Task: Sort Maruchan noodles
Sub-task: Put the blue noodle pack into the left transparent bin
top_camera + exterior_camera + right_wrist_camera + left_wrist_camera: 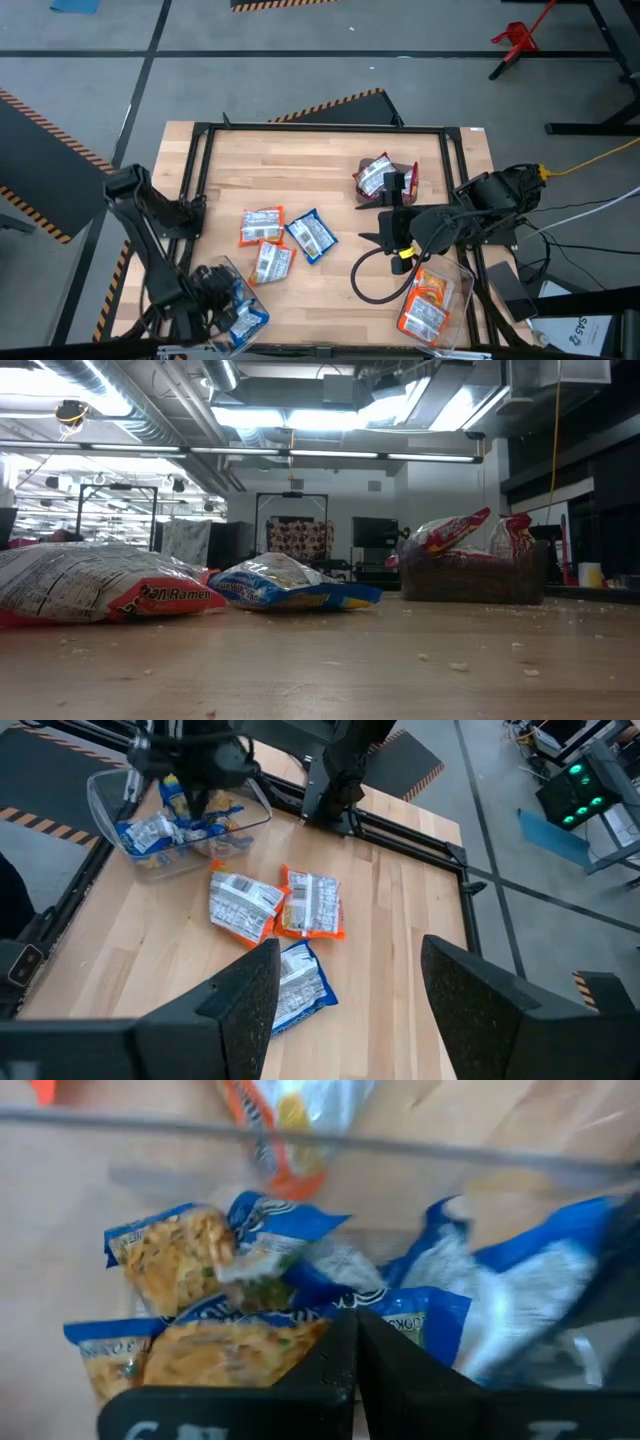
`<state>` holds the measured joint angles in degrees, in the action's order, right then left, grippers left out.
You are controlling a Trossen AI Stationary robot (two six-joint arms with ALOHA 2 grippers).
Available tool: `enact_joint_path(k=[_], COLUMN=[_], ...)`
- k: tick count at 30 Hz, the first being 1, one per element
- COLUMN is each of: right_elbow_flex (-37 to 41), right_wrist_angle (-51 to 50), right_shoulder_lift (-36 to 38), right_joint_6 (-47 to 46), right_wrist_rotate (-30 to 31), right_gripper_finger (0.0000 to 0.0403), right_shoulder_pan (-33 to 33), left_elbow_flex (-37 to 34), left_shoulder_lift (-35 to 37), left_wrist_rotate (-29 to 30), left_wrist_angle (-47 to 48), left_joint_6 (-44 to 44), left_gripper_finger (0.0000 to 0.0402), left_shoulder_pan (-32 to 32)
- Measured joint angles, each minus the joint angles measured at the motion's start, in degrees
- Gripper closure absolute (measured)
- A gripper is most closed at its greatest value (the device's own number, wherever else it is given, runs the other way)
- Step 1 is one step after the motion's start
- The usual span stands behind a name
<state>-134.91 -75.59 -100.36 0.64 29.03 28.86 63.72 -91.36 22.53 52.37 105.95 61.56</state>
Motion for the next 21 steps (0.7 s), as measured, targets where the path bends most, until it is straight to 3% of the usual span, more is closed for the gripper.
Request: enact_joint_path(k=[11, 17, 21], right_elbow_flex=[2.73, 6.98, 13.45], right_wrist_angle=[0.46, 0.64, 1.08], right_shoulder_lift=[-0.07, -0.04, 0.02], right_joint_6=[-0.37, 0.85, -0.46], right_wrist_rotate=[-0.66, -0.70, 1.61], right_gripper_finger=[0.0175, 0.0175, 0.0175], right_shoulder_pan=[-0.39, -0.50, -0.86], left_elbow_flex=[0.10, 0.23, 3.32], left_shoulder_lift=[-7.29, -6.43, -3.56], left_wrist_rotate=[-2.95, -5.99, -3.43], left_wrist_angle=[0.19, -0.74, 0.60], left_joint_6=[-0.27, -3.43, -4.17], left_gripper_finger=[0.0401, 0.0402, 0.0401], left_shoulder_pan=[-1.63, -3.32, -3.87])
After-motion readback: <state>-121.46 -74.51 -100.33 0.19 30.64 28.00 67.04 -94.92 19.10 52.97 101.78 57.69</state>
